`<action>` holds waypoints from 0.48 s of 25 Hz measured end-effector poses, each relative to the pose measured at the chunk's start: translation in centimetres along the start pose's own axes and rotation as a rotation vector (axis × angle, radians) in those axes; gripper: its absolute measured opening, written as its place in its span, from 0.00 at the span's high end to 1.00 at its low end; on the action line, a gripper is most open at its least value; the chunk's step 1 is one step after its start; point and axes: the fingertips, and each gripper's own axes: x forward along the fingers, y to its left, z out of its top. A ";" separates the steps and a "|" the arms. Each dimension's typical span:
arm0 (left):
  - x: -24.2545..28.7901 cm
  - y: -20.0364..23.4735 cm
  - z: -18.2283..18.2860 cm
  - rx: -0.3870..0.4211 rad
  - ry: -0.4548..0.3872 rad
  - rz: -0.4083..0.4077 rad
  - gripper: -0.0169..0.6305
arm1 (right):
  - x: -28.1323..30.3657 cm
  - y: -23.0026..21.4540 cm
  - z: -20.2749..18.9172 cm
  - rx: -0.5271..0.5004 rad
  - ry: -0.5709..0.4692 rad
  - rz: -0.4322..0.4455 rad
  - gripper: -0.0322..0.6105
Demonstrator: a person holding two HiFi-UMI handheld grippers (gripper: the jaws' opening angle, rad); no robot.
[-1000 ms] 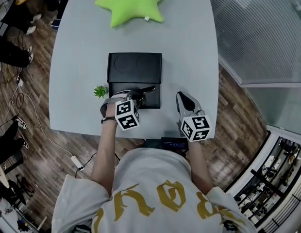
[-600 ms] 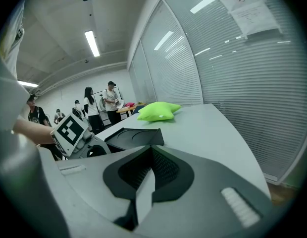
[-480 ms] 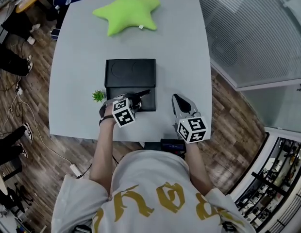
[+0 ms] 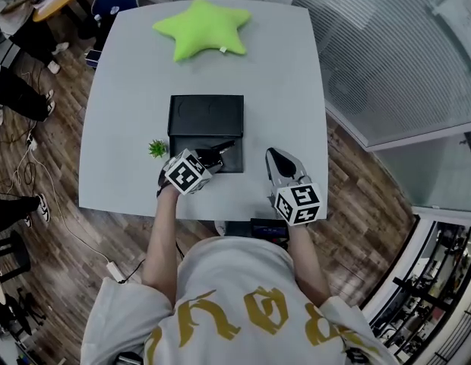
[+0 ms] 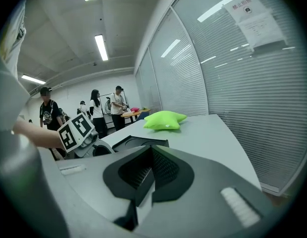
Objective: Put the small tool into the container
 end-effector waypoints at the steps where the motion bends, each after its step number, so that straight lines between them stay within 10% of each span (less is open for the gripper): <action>1: -0.5 0.2 0.5 -0.012 -0.020 0.021 0.69 | -0.1 0.2 0.4 -0.006 -0.009 0.000 0.91; 12: -7.2 -0.4 6.0 -0.131 -0.342 0.182 0.72 | -2.3 2.6 2.8 -0.059 -0.084 0.009 0.91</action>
